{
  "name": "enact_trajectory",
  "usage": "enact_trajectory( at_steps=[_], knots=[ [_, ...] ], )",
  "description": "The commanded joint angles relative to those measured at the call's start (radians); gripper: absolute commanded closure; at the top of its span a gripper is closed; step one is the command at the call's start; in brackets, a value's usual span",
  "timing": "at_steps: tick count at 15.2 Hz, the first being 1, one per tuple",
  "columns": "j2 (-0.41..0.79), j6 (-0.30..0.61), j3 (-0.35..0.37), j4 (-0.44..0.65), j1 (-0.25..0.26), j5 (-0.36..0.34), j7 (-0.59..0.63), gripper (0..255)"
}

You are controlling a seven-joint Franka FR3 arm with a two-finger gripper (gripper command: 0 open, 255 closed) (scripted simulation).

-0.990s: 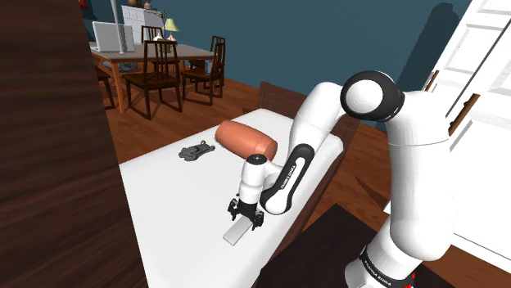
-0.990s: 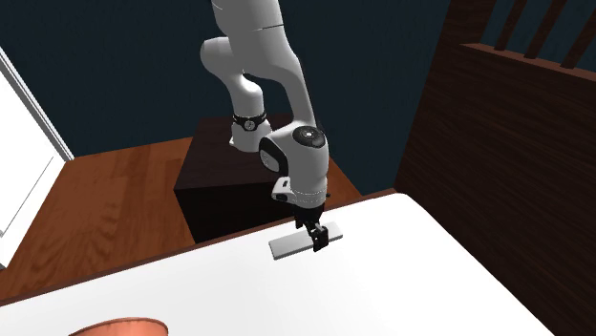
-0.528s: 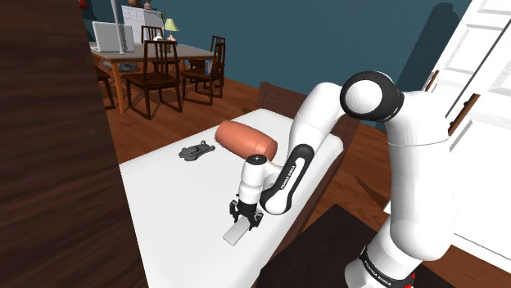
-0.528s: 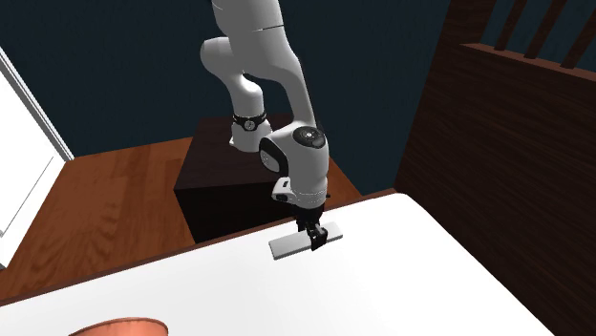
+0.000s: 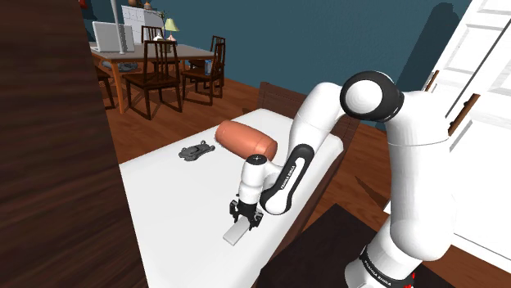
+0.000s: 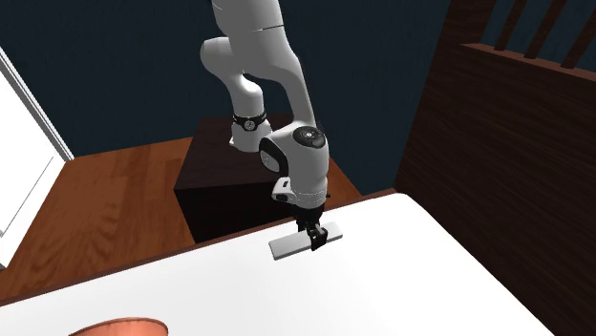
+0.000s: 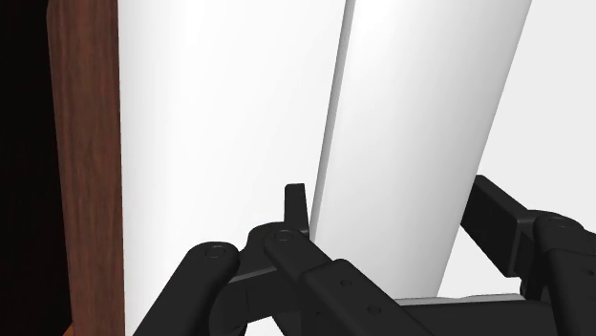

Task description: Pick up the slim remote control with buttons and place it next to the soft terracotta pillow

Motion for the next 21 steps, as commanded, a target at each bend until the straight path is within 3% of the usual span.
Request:
enact_trajectory(
  at_steps=[1, 11, 21],
  knots=[
    [0.001, 0.0, 0.0, 0.0, 0.0, 0.0, 0.0, 255],
    [-0.151, -0.106, 0.13, -0.053, -0.108, 0.102, -0.082, 255],
    [-0.304, -0.22, 0.253, -0.083, -0.2, 0.257, -0.196, 255]
  ],
)
